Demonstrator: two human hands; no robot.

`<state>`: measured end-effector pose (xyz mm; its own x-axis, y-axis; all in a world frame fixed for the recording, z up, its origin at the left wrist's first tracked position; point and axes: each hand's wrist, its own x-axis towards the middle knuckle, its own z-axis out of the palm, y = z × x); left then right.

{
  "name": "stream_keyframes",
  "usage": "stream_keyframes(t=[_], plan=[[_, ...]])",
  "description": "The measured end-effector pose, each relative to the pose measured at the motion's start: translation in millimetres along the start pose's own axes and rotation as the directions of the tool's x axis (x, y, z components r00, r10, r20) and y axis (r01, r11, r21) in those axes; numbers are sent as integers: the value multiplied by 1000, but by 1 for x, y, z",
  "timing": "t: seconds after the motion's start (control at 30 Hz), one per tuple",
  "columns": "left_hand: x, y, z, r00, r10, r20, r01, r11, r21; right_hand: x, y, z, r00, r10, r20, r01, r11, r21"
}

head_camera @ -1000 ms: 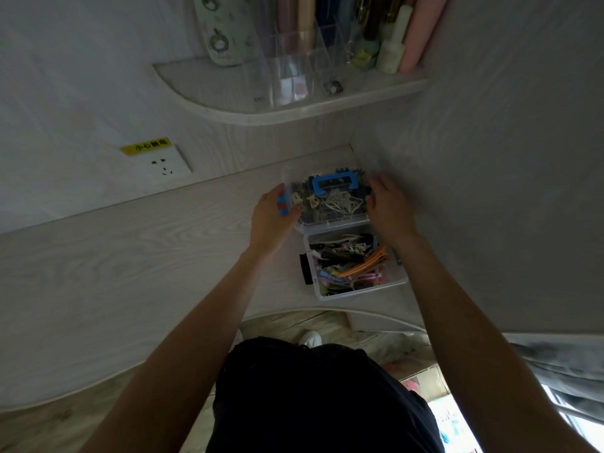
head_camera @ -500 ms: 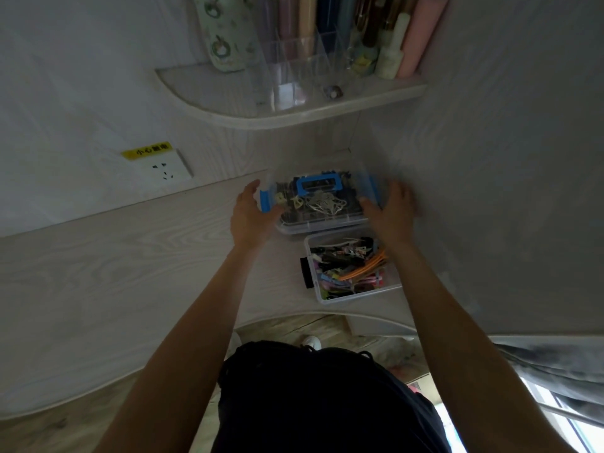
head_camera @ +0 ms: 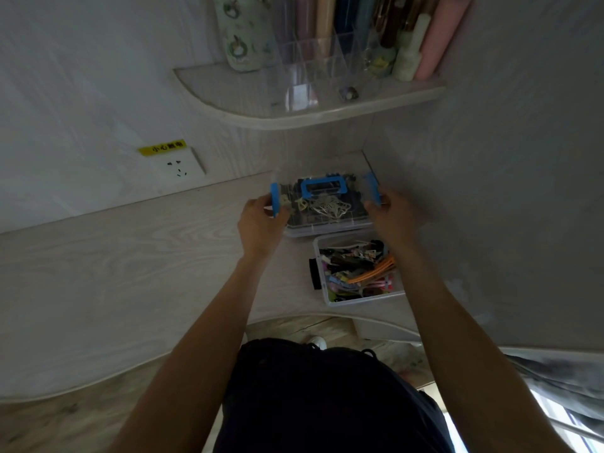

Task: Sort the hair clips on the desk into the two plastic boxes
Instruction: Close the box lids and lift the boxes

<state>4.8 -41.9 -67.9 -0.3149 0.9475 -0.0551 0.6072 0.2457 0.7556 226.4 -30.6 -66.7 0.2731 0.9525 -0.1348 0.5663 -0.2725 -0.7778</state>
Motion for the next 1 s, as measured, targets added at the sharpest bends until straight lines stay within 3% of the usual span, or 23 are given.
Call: stream_keyframes(t=[0.17, 0.33, 0.43, 0.5, 0.57, 0.63, 0.67, 0.8, 1.0], plan=[[-3, -5, 2, 996, 71, 60, -76, 993, 89, 4, 7, 7, 999, -29, -28, 26, 994, -110], [-4, -9, -1, 976, 30, 218, -28, 1000, -12, 5, 13, 12, 999, -52, -15, 50, 987, -150], [-4, -6, -1, 974, 9, 226, 2, 999, -49, -4, 13, 7, 994, -103, 35, 107, 980, -165], [-7, -4, -2, 985, 31, 172, -30, 1000, -5, -20, 13, -4, 973, -230, 31, 231, 947, -225], [-17, 1, -4, 986, 164, 20, -165, 984, 73, -39, 16, -20, 922, -388, -13, 357, 860, -364], [-33, 8, -5, 946, 305, -108, -299, 952, 66, -60, 26, -32, 875, -475, -91, 372, 782, -500], [-42, 10, -4, 934, 342, -99, -340, 940, 38, -71, 30, -38, 859, -492, -144, 345, 762, -548], [-71, 1, 5, 951, 273, 142, -275, 962, -10, -107, 43, -57, 827, -475, -303, 192, 743, -641], [-78, -10, 15, 891, 114, 439, -144, 989, 34, -127, 52, -53, 931, -198, -307, -60, 747, -662]])
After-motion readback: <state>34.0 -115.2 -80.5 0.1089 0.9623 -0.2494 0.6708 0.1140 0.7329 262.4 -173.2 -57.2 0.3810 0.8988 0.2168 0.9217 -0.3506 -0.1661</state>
